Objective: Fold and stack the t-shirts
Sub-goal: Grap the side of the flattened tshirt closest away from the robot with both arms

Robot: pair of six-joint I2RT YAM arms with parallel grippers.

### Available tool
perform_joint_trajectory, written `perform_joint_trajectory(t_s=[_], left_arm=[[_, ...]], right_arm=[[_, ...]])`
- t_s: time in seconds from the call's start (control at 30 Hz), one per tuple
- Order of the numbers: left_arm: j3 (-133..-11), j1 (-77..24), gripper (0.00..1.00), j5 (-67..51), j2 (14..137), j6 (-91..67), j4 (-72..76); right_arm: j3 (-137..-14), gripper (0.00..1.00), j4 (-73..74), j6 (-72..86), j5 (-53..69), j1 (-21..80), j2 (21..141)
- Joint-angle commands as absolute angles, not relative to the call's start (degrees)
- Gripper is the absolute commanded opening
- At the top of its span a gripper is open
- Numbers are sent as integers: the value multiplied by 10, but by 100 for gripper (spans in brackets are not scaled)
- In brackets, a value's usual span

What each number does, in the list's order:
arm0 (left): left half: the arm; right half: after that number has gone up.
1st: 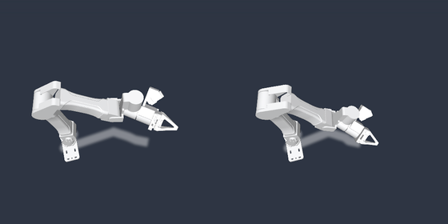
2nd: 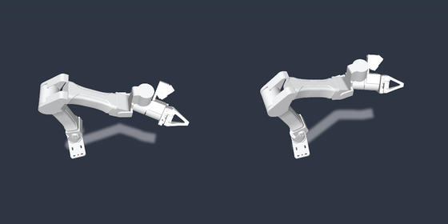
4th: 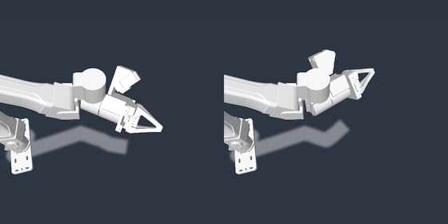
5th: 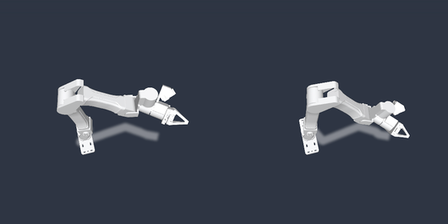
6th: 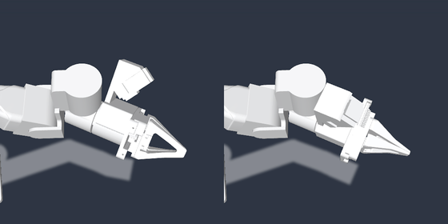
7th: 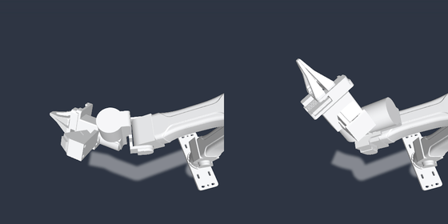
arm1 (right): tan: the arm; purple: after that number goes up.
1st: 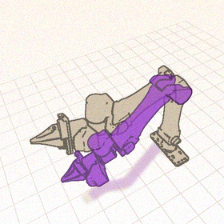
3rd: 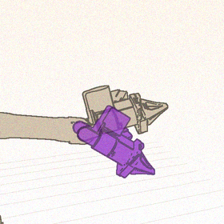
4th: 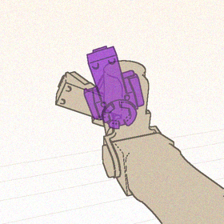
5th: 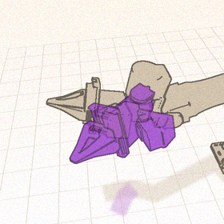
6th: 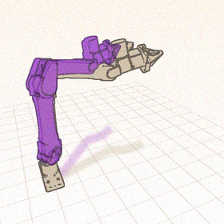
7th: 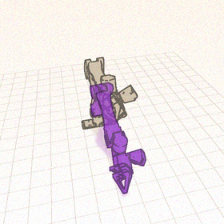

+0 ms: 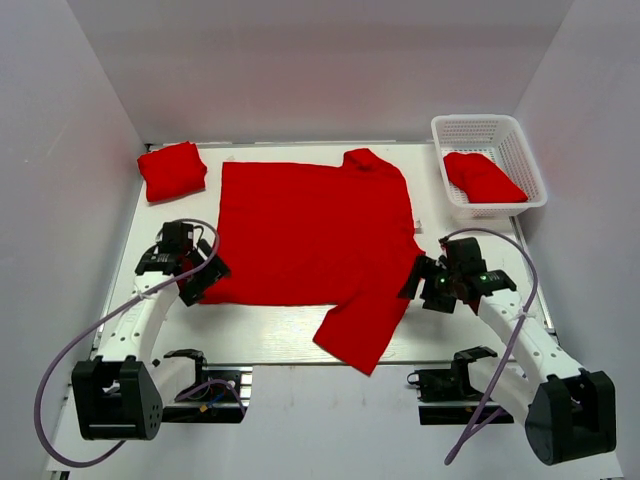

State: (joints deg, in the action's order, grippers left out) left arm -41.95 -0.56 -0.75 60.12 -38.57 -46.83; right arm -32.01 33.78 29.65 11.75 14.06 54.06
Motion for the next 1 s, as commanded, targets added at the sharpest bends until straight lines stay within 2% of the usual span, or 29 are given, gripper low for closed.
perform_joint_trajectory(t_s=[0.0, 0.2, 0.33, 0.77, 0.97], left_arm=[[-410, 8, 88, 35, 603, -429, -463], [-389, 25, 82, 127, 585, -467, -495], [-371, 39, 78, 110, 592, -453, -432], [-321, 49, 69, 114, 644, -433, -373], [-310, 49, 56, 134, 657, -421, -343]], right_arm=[[-318, 80, 314, 303, 118, 142, 546], [-316, 78, 272, 312, 127, 143, 575], [-321, 78, 256, 309, 139, 141, 604], [-327, 78, 258, 303, 133, 141, 623], [-327, 78, 260, 308, 125, 142, 621]])
